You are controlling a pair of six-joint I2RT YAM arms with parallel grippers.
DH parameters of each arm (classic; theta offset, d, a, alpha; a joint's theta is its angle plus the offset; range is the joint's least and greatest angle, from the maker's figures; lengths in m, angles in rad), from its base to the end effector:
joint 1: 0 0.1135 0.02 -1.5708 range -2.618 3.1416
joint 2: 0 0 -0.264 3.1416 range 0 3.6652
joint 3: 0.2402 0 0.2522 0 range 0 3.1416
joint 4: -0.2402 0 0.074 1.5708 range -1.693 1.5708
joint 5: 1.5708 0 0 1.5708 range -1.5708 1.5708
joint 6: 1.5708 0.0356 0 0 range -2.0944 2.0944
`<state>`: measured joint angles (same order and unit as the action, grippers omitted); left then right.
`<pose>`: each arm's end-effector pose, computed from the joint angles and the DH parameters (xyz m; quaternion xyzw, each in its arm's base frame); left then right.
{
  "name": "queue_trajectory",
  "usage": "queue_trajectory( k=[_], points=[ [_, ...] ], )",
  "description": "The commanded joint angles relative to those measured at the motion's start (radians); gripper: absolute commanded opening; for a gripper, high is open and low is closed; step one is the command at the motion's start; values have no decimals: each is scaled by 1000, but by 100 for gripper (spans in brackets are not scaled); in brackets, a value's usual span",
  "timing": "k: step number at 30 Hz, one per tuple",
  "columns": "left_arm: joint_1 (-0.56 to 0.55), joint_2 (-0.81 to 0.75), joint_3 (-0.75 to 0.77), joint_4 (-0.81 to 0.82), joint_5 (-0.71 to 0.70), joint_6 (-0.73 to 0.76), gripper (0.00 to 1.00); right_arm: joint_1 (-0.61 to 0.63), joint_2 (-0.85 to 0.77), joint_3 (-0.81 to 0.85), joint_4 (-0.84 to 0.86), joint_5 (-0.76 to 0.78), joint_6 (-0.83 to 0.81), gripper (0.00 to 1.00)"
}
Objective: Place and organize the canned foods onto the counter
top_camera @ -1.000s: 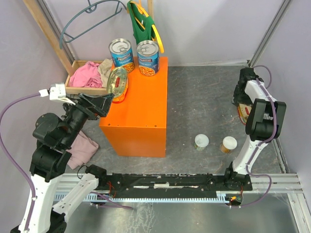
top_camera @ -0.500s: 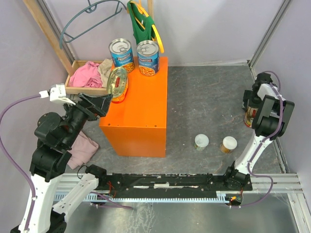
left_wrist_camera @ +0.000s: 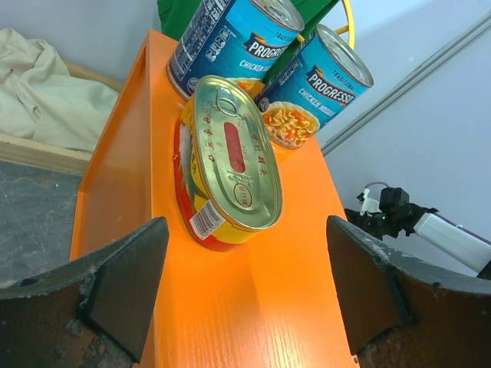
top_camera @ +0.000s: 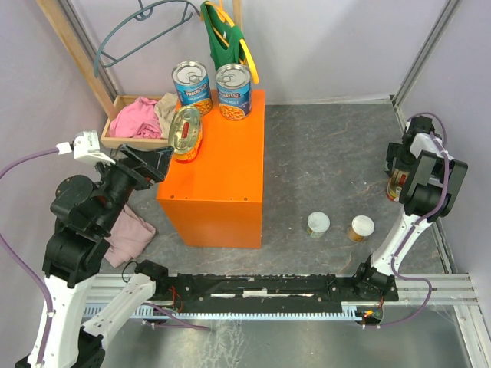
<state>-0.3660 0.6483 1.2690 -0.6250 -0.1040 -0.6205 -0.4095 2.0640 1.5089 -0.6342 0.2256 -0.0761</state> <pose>0.0791 -0.0264 0.4637 -0.1262 0.6973 -0.3012 0.6381 0.3869 -0.1766 0.1670 0.1829 0.9586 -0.1526 0.1563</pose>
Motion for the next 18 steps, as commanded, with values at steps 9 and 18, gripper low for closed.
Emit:
queue_trajectory(
  k=[9,18],
  points=[
    [4,20,-7,83,6,26,89,48,62,-53,-5,-60,5,93],
    [4,16,7,84,3,64,90,89,43,-45,-72,-92,59,71]
  ],
)
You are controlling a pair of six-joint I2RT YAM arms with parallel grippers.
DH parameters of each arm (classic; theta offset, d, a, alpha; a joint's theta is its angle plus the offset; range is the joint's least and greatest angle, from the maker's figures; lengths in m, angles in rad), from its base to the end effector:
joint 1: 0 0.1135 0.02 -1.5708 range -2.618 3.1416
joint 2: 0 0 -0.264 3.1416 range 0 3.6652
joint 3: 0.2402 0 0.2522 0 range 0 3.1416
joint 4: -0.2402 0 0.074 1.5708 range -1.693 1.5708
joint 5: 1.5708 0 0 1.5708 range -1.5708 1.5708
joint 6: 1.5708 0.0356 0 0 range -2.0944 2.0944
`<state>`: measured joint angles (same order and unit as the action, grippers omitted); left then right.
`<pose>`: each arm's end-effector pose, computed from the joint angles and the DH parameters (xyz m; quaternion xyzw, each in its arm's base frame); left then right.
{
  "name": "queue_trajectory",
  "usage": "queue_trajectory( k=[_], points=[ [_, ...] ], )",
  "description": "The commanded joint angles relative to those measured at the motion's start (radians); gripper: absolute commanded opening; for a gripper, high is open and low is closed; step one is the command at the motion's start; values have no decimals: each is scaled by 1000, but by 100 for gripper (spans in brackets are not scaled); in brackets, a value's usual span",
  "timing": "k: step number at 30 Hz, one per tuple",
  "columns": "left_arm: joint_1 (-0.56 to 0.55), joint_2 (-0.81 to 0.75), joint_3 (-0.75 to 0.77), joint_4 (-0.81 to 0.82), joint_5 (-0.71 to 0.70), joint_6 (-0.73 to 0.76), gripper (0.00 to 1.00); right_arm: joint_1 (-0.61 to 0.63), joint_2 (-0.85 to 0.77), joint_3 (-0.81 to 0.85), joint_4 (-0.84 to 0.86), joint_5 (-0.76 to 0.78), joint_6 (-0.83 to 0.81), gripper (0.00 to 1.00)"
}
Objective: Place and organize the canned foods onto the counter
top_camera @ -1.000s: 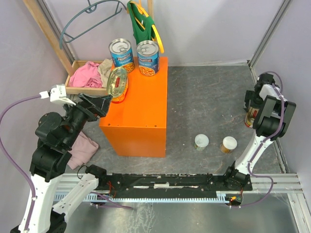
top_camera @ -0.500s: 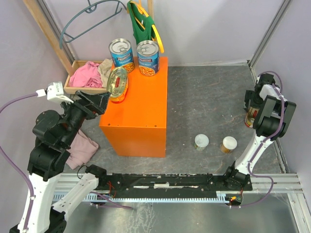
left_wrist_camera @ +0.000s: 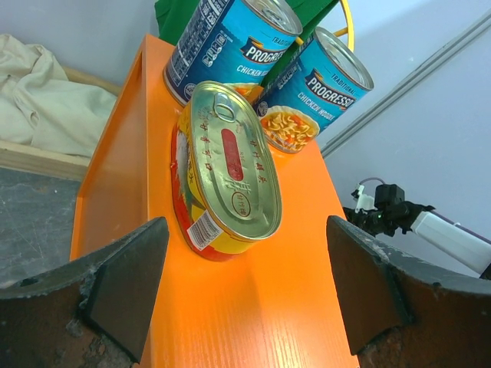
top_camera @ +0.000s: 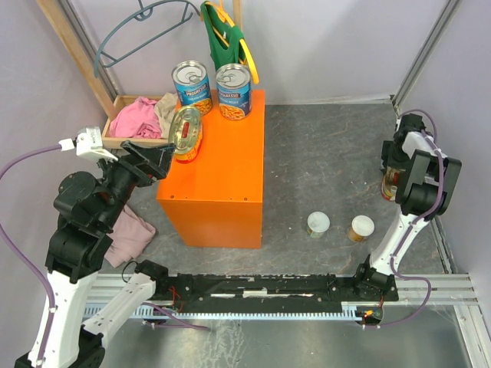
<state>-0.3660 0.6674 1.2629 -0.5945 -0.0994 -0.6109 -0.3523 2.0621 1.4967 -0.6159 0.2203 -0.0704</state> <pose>0.0864 -0.0293 0.4641 -0.1211 0.6963 -0.3006 0.6404 0.3960 -0.1539 0.1651 0.1581 0.9625 -0.1458 0.1654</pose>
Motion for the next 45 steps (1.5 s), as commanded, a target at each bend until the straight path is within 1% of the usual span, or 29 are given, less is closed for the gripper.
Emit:
queue_trajectory(
  k=[1,6,8,13,17,21,23,24,28,31,32,36,45],
  points=[
    [4,-2,19,50,-3,58,90,35,45,-20,-105,-91,58,67],
    [4,-8,37,49,-5,72,90,85,46,25,-164,-77,92,53],
    [4,-9,44,49,-1,76,90,109,51,43,-180,-83,134,44],
    [4,-11,55,49,0,83,90,206,76,142,-230,-79,265,29],
    [3,-9,59,46,-1,83,90,304,124,263,-283,-94,372,27],
    [4,-5,59,40,-3,83,90,401,200,402,-339,-68,448,28],
    [4,-3,59,36,-3,83,90,438,238,466,-362,-49,473,31],
    [4,-2,58,32,-4,83,90,451,256,486,-367,-48,484,34],
    [4,4,59,20,-8,83,90,480,295,535,-372,-59,494,69],
    [4,9,60,17,-10,83,90,486,270,494,-327,-60,477,85],
    [4,12,61,18,-10,86,90,486,254,472,-311,-57,470,88],
    [3,27,64,23,-4,93,90,486,213,425,-288,-52,441,94],
    [4,47,75,30,16,100,90,503,92,293,-233,-21,423,95]
  ],
)
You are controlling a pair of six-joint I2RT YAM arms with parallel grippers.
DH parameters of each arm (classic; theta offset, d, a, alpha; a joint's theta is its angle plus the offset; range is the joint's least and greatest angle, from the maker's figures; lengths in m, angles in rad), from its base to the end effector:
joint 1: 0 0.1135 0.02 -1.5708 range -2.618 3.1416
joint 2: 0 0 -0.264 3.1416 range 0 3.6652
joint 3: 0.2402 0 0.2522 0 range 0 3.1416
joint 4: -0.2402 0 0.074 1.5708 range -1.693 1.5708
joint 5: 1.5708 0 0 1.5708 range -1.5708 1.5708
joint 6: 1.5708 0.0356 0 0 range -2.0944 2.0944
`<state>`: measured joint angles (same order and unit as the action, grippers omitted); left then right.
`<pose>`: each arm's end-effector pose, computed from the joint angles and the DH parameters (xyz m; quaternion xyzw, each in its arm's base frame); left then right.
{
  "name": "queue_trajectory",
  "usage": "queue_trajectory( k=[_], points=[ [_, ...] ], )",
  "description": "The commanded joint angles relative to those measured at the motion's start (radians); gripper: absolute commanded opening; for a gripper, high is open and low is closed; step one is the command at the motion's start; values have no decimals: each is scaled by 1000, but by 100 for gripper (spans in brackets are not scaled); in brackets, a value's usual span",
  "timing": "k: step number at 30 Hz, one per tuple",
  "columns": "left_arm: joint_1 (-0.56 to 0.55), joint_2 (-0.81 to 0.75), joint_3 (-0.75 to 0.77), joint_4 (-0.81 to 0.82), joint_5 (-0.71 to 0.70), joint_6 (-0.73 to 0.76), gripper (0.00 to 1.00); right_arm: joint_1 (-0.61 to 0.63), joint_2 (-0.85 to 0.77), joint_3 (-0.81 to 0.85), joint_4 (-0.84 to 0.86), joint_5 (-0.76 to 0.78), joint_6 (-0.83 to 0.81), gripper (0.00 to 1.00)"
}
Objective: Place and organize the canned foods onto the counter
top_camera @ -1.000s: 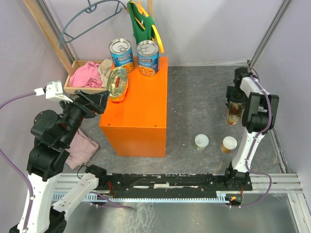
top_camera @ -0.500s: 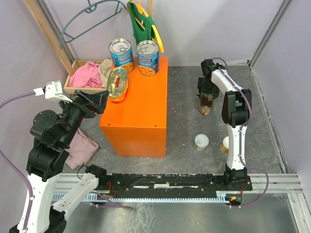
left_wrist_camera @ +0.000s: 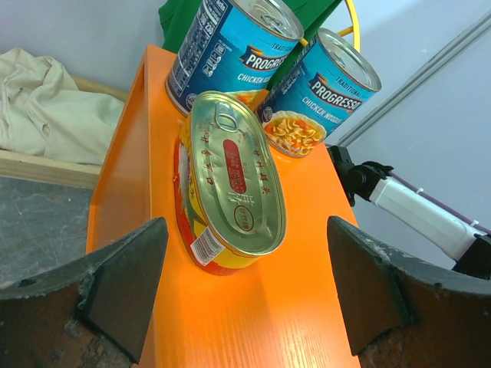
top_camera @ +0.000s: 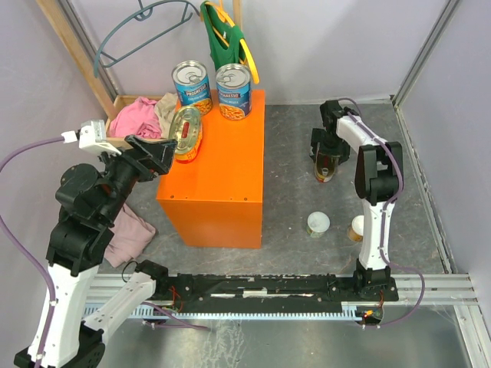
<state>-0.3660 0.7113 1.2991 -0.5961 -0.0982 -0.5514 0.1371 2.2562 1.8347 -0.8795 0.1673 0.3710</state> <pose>0.0946 -0.0325 0.4707 -0.1001 0.7029 -0.2802 0.6460 0.4607 0.0576 0.1672 0.1264 0.9794 -0.0465 0.1505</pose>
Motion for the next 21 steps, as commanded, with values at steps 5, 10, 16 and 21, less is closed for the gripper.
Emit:
queue_trajectory(
  k=[5,10,16,21],
  points=[
    [4,-8,33,25,14,45,91,31,-155,-128,63,57,-16,96],
    [4,-19,27,15,9,49,91,42,-173,-174,84,76,-14,94],
    [4,-23,30,1,2,57,91,54,-171,-196,111,100,-32,91],
    [3,-11,42,-1,-2,61,91,59,-162,-198,123,109,-49,81]
  ],
)
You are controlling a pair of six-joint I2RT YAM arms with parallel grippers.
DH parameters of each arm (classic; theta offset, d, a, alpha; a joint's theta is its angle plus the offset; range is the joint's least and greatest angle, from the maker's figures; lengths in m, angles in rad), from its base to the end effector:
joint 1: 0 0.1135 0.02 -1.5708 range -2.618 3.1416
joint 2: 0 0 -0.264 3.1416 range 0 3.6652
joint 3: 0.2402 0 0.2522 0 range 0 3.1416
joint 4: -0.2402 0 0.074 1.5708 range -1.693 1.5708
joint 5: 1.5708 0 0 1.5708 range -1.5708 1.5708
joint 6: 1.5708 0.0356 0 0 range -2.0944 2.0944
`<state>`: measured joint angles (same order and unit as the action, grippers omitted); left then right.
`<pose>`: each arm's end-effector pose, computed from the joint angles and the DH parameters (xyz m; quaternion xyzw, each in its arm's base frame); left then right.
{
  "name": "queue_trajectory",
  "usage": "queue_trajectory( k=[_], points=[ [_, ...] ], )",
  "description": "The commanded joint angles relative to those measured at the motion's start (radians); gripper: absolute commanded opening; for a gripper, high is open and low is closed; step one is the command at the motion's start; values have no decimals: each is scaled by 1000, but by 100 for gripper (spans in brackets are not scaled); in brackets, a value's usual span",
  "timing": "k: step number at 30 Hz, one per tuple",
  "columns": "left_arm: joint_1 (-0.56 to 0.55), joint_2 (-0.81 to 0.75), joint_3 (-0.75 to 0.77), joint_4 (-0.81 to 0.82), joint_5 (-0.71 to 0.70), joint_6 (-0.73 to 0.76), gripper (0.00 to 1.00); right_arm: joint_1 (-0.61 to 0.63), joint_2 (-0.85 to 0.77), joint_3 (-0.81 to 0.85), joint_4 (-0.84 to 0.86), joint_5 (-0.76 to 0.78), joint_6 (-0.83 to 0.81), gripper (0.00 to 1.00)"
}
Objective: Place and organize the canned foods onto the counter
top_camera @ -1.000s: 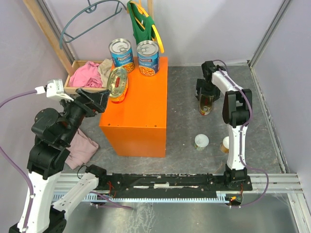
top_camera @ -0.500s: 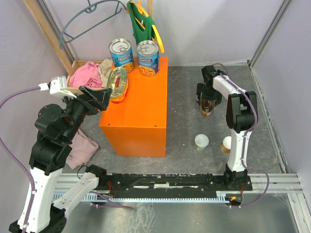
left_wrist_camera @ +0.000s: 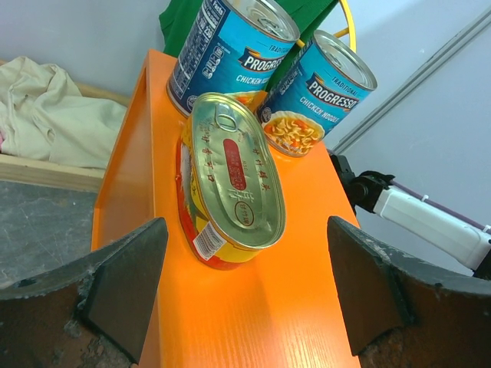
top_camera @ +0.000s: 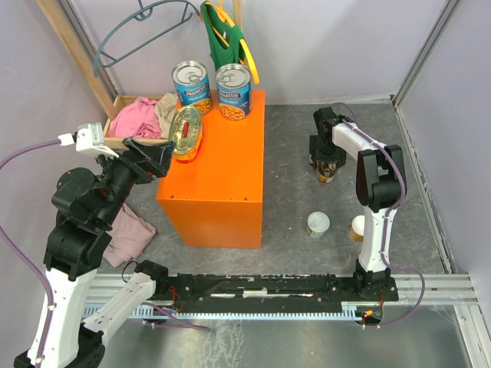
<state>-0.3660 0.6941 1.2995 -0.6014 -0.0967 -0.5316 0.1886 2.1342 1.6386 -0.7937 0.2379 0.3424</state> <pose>0.0888 -0.0304 0.4716 -0.0924 0.6996 -0.2763 0.6524 0.4290 0.0733 0.1687 0.0921 0.9789 -0.0768 0.1652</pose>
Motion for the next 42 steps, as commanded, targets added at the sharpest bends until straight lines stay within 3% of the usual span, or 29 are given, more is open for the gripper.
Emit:
queue_trajectory(
  k=[1,3,5,7,10,16,24,42],
  points=[
    [4,8,44,4,-3,42,91,8,-39,-2,38,39,-23,78],
    [3,11,46,5,-7,45,91,6,-41,-5,40,41,-26,69],
    [4,15,49,5,-7,47,91,7,-50,-16,45,36,-20,51],
    [3,15,52,3,-12,48,91,9,-66,-29,57,20,-7,44],
    [4,14,52,2,-17,53,91,12,-83,-31,60,-2,9,24],
    [4,23,62,-1,-21,60,91,20,-125,-29,55,-20,19,9],
    [3,20,70,-8,-43,66,91,21,-200,-43,55,-51,32,1],
    [4,-8,66,2,-57,53,91,23,-462,35,-76,-120,82,1]
  ],
)
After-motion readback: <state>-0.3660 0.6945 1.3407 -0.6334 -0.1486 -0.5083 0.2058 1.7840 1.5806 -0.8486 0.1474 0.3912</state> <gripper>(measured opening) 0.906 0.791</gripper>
